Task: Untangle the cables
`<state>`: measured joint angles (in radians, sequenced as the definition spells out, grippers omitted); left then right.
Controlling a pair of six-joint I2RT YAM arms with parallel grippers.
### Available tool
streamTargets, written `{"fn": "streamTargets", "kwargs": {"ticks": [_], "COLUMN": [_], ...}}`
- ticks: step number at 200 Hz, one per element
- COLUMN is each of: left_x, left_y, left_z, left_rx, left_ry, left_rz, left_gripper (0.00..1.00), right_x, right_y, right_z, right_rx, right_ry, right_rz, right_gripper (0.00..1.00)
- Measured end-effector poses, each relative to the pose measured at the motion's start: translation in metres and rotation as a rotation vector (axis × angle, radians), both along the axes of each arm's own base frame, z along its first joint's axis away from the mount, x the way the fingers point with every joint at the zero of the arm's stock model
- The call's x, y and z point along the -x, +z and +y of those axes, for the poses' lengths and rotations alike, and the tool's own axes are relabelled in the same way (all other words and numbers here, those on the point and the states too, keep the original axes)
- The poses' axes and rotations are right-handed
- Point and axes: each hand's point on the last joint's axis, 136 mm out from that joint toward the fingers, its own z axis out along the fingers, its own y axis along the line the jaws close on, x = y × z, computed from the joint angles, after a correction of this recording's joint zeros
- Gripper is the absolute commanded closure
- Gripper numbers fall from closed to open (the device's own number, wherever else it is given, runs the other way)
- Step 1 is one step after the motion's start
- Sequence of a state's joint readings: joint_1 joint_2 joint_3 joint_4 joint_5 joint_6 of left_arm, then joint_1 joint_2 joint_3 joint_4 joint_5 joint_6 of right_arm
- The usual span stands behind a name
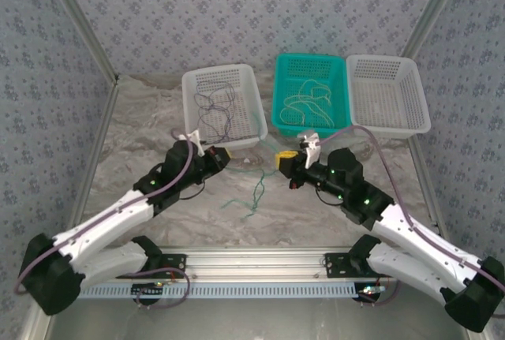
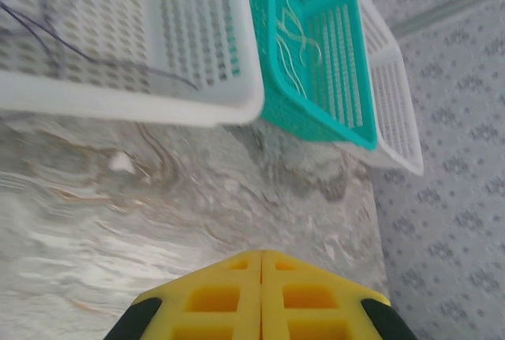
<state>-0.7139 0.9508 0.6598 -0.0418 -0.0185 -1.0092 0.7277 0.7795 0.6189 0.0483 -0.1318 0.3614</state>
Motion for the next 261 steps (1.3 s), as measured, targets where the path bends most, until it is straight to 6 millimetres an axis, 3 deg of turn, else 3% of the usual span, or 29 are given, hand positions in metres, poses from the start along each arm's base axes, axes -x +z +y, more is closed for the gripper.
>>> {"fn": "streamTargets", "kwargs": {"ticks": [33, 55, 68, 101, 134, 169, 185, 224, 261], "left_x": [0.013, 0.020, 0.024, 0.033, 0.036, 0.039, 0.042, 0.047, 0.047], "left_y": [0.020, 0.010, 0.004, 0.002, 0.006, -0.003, -0.001, 0.007, 0.009], "left_z": [0.048, 0.083, 0.099, 0.117, 0.121, 0.159, 0.169, 0.169, 0.130], "left_rx": [-0.062, -0.146, -0.189, -0.220, -0.239, -0.395, -0.423, -0.427, -0.366], "left_ry": [0.130, 0.231, 0.275, 0.312, 0.303, 0.407, 0.436, 0.398, 0.188], "left_rz": [-0.087, -0.091, -0.086, -0.098, -0.128, -0.121, -0.127, -0.176, -0.264], "left_gripper": [1.00, 1.00, 1.00, 1.00, 1.00, 1.00, 1.00, 1.00, 1.00], "right_x": [-0.025, -0.042, -0.047, -0.045, -0.042, -0.044, -0.041, -0.037, -0.051], "right_y": [-0.014, -0.022, -0.027, -0.041, -0.034, -0.021, -0.019, -0.021, -0.021], "right_z": [-0.053, -0.101, -0.120, -0.138, -0.153, -0.231, -0.257, -0.298, -0.323], "right_rx": [-0.030, -0.054, -0.062, -0.057, -0.075, -0.095, -0.113, -0.209, -0.371], "right_ry": [-0.250, -0.457, -0.537, -0.615, -0.688, -1.035, -1.148, -1.309, -1.409], "right_rz": [0.073, 0.126, 0.154, 0.230, 0.280, 0.253, 0.256, 0.287, 0.309], "right_gripper": [1.00, 1.00, 1.00, 1.00, 1.00, 1.00, 1.00, 1.00, 1.00]}}
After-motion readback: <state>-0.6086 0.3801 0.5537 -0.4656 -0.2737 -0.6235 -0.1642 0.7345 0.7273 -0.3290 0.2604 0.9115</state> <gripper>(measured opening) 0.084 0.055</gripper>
